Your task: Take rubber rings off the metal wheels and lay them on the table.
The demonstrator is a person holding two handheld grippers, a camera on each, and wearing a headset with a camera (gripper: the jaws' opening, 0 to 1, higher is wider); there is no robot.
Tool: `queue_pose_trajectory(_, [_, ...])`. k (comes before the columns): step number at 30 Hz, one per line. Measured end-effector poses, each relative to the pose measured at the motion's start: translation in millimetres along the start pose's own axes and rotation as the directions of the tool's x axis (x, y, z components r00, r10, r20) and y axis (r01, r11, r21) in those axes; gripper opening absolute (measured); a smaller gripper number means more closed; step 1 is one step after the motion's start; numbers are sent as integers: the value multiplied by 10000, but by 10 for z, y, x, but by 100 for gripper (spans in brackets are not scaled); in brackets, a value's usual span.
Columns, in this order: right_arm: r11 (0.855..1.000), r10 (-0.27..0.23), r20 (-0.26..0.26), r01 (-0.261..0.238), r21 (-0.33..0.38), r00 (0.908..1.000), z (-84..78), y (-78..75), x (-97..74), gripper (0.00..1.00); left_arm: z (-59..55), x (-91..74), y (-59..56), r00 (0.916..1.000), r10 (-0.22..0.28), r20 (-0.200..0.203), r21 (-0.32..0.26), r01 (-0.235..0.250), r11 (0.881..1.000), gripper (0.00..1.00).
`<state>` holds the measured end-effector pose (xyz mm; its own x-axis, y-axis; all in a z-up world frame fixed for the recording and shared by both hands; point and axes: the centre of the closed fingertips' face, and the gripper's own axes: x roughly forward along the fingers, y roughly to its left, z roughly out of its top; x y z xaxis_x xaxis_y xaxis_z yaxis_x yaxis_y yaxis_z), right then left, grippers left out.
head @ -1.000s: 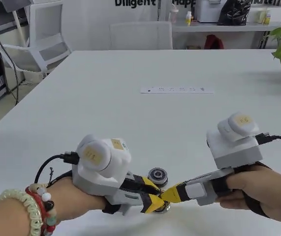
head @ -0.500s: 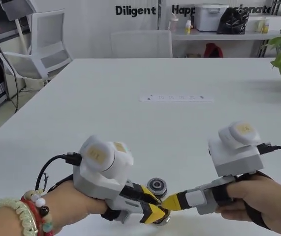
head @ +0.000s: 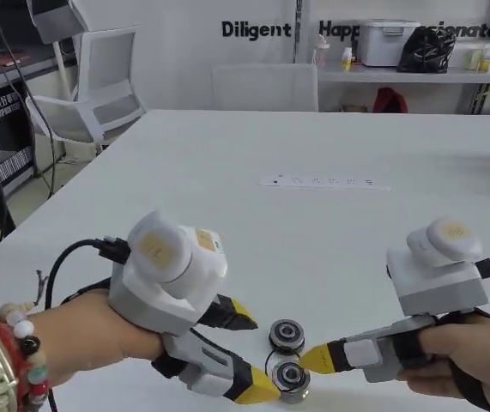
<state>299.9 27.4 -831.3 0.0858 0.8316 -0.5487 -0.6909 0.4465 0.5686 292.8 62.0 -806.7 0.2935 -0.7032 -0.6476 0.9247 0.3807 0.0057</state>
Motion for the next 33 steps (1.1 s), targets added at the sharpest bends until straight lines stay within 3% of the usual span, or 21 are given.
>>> queue_pose_trajectory(3, [9999, 47, 76, -46, -91, 10000, 29, 25, -36, 0, 26, -150, 19, 9994, 47, 350, -468, -30, 9989, 58])
queue_pose_trajectory(10, [10000, -22, 210, 24, -96, 9998, 52, 6, -107, 0, -14, -470, 76, 9967, 540, 610, -258, -526, 9983, 69])
queue_pose_trajectory(13, [10000, -74, 239, 75, -30, 9997, 40, -1, -139, 0, 15, -592, 78, 9932, 741, 901, -910, -659, 9937, 75])
queue_pose_trajectory(15, [9999, -51, 327, 48, 91, 9995, 50, 8, -161, 0, 60, -689, 106, 9858, 1087, 1279, -859, -982, 9914, 77])
queue_pose_trajectory(19, [9993, 61, 633, -85, 365, 9980, 104, 35, -212, 0, 51, -875, 148, 9729, 1655, 1614, -1097, -1489, 9827, 79])
queue_pose_trajectory(24, [9978, 284, 1021, -342, 560, 9944, 194, 50, -278, 0, -94, -1059, 156, 9599, 2127, 1823, -1599, -1845, 9697, 81])
queue_pose_trajectory(33, [9959, 427, 1527, -543, 730, 9873, 308, 107, -395, 0, -417, -1296, 182, 9373, 3073, 1645, -2418, -2638, 9338, 87])
